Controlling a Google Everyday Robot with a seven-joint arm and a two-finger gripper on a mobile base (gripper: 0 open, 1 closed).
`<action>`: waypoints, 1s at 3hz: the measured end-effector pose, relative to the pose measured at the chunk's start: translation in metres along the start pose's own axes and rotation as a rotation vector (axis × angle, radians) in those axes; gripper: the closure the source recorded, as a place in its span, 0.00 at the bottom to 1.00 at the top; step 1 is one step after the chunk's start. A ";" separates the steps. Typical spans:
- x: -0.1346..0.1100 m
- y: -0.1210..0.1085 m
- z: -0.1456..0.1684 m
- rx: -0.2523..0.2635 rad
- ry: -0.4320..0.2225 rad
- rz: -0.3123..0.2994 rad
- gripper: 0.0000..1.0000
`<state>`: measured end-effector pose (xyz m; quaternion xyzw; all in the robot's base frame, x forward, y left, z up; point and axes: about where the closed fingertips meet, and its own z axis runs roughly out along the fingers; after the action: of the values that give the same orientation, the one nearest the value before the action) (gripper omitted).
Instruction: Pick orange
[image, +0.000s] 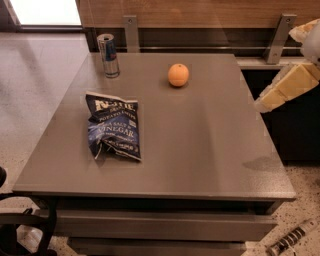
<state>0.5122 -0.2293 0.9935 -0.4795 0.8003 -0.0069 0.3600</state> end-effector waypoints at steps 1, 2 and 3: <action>-0.015 -0.007 0.026 0.018 -0.187 0.095 0.00; -0.040 -0.020 0.050 0.034 -0.362 0.178 0.00; -0.050 -0.023 0.052 0.041 -0.402 0.195 0.00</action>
Offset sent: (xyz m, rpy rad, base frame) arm 0.0927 0.0514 -0.0042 0.5899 -0.2591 -0.0402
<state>0.5746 -0.1855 0.9919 -0.3842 0.7547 0.1075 0.5208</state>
